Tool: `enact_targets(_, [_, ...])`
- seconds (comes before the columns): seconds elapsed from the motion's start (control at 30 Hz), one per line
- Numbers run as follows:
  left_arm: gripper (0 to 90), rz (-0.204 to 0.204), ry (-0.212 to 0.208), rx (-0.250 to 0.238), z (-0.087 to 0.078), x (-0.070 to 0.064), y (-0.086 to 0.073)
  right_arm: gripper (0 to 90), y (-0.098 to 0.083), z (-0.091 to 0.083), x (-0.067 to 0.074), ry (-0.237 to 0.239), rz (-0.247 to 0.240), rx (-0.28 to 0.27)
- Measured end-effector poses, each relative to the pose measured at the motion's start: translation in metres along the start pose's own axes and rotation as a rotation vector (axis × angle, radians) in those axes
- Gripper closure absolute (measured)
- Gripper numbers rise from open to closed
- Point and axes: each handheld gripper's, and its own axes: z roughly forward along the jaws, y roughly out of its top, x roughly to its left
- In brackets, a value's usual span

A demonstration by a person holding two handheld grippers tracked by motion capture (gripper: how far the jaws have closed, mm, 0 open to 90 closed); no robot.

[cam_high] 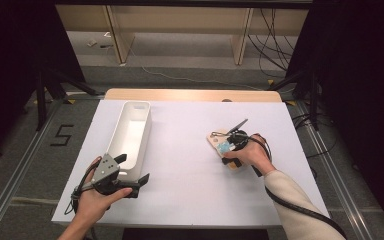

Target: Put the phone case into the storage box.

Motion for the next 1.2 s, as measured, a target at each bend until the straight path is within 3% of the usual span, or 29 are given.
enact_targets(0.57, [0.0, -0.002, 0.002, -0.001, 0.0, 0.0, 0.0, 11.9, -0.001, -0.007, 0.001, 0.032, 0.041, -0.018])
enact_targets(0.8, [0.0, -0.004, 0.003, -0.005, 0.0, 0.0, 0.0, 11.9, -0.002, -0.013, -0.002, 0.047, 0.061, -0.08])
enact_targets(1.2, [0.0, -0.004, 0.005, -0.005, -0.001, 0.001, 0.0, 11.9, -0.01, -0.025, -0.005, 0.072, 0.047, -0.245])
